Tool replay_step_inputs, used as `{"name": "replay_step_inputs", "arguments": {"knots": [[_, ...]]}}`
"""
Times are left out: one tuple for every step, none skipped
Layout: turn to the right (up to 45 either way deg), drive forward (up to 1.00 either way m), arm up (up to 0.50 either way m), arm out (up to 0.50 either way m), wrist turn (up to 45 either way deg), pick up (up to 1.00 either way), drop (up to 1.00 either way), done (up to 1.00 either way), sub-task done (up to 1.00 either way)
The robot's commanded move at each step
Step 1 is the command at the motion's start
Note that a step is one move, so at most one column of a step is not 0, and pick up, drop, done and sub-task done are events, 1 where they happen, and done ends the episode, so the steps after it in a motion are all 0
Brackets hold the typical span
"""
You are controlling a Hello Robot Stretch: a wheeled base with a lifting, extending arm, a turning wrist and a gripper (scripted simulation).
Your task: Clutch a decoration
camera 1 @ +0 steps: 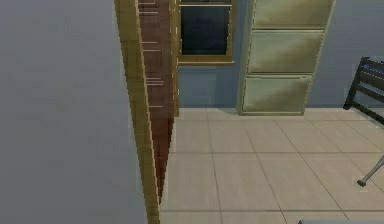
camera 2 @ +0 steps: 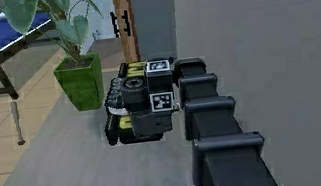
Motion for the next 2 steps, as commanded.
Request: {"name": "replay_step_inputs", "arguments": {"knots": [[0.0, 0.0, -0.08, 0.0, 0.0, 0.0, 0.0, 0.0, 0.0], [0.0, 0.0, 0.0, 0.0, 0.0, 1.0, 0.0, 0.0, 0.0]]}}
